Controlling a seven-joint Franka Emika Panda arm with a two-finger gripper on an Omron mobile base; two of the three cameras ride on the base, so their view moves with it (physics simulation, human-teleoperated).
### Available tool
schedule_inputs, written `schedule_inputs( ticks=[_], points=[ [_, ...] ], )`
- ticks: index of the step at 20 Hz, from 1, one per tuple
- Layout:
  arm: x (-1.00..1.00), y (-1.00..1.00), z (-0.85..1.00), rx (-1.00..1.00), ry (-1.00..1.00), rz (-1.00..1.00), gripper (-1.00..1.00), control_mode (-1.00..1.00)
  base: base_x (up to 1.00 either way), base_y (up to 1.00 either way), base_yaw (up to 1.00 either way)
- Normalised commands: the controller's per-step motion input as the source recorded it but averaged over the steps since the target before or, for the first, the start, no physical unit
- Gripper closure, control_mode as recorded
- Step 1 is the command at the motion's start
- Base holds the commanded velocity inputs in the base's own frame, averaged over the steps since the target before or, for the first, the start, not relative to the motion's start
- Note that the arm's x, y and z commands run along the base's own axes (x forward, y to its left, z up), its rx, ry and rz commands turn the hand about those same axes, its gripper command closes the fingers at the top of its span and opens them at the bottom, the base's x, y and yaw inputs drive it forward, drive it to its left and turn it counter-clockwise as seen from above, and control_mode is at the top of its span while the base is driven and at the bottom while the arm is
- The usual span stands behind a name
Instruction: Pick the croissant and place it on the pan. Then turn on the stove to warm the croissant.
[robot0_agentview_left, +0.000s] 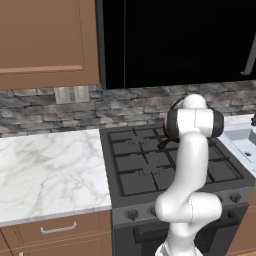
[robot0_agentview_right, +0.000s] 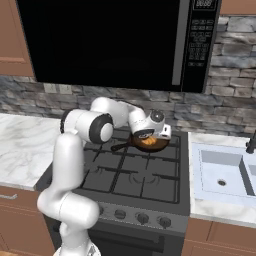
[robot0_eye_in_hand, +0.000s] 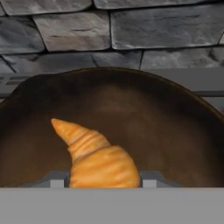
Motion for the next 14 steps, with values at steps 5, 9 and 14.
schedule_inputs(
  ticks=[5,9,14],
  points=[
    [0.27,0.0,-0.46,0.0,-0.05,0.0,1.0,-1.0,0.0,0.0,0.0],
    [0.35,0.0,-0.34,0.0,-0.02,0.0,1.0,-1.0,0.0,0.0,0.0],
    [0.16,0.0,-0.28,0.0,-0.01,0.0,-1.0,-1.0,0.0,0.0,0.0]
  ],
)
